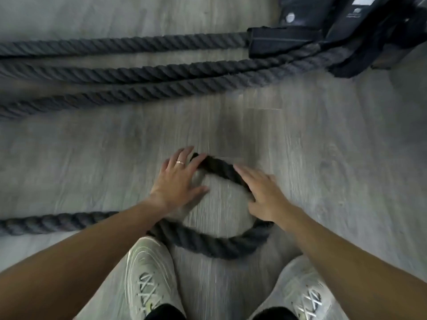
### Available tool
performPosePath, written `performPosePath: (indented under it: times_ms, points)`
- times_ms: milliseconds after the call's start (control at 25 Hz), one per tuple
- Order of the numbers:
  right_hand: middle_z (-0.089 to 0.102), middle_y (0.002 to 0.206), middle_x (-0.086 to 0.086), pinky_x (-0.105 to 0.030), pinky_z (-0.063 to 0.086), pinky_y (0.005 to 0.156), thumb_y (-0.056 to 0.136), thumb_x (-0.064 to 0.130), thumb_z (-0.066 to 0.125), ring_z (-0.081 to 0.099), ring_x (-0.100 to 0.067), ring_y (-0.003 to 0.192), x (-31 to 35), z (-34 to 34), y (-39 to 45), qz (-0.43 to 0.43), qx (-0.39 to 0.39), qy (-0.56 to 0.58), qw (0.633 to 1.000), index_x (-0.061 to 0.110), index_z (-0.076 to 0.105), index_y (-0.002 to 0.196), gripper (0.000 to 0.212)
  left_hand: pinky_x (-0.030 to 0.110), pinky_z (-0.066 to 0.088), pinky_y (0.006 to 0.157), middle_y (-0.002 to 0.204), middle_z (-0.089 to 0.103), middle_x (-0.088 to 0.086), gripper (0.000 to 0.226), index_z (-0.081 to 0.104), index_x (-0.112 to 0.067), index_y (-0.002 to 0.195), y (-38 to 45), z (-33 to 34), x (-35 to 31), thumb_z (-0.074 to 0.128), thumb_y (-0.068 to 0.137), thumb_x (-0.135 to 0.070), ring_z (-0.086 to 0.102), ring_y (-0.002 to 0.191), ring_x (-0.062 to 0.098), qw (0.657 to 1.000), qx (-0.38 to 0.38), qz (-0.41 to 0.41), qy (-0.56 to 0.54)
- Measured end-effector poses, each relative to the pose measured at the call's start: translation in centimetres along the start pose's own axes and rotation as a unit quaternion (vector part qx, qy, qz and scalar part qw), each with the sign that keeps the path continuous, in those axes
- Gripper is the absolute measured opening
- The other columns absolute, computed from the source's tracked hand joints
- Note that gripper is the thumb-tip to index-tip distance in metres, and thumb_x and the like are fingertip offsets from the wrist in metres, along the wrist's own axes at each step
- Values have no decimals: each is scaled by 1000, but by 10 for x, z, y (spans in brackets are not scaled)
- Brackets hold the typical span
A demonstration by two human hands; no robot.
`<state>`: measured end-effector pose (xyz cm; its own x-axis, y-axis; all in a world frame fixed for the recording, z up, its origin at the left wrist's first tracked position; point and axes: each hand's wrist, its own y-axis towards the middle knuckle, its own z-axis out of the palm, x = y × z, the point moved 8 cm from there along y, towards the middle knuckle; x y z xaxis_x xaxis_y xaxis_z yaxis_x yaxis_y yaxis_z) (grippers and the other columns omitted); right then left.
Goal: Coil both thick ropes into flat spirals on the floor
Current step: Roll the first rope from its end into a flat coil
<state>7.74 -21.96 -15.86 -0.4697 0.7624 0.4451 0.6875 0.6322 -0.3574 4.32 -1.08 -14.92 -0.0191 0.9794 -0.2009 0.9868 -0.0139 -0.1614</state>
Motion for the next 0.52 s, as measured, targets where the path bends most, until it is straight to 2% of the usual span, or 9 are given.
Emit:
performPosePath:
  times_ms: [80,120,200,280,360,440,520]
  points:
    - [25,165,10,-41,15,122,80,-1,65,24,-12,147,17,-5,19,-48,7,-13,999,32,15,162,102,51,28,117,162,29,6,86,22,-32,156,13,1,11,55,86,-70,26,150,30,1000,18,-1,2]
    - [31,163,9,-40,17,121,78,-3,66,27,-13,147,25,-7,27,-60,-7,-4,998,30,21,162,100,49,32,115,157,39,5,82,27,-29,155,20,2,15,52,88,-69,36,144,29,999,41,0,16]
    - [44,156,2,-40,24,121,75,-6,68,36,-18,144,29,-13,33,-44,-73,60,995,21,36,157,92,43,44,103,138,58,5,73,33,-24,152,24,1,12,45,94,-65,58,122,27,994,87,23,58]
    - [48,150,-1,-44,29,120,78,1,70,39,-21,141,18,-18,24,32,-149,139,979,16,44,153,81,36,49,88,119,65,4,61,43,-22,145,17,-2,7,42,97,-61,66,100,24,993,90,24,71]
    - [38,149,1,-44,30,118,83,22,72,33,-21,139,1,-14,-2,161,-185,179,953,22,39,154,78,32,51,75,108,64,1,52,57,-23,130,12,-3,7,47,96,-61,66,88,21,997,68,-29,26]
    - [30,146,-3,-46,32,114,82,37,71,30,-26,133,-6,2,-35,280,-179,173,927,29,29,155,85,32,53,70,106,60,0,51,66,-23,115,12,-3,7,53,89,-65,65,81,21,995,55,-85,-17]
    - [23,142,-4,-44,36,108,83,35,72,28,-27,128,1,28,-62,344,-148,223,900,32,12,158,97,33,53,68,105,57,1,55,65,-20,111,15,-1,2,60,84,-67,64,80,23,990,66,-111,-47]
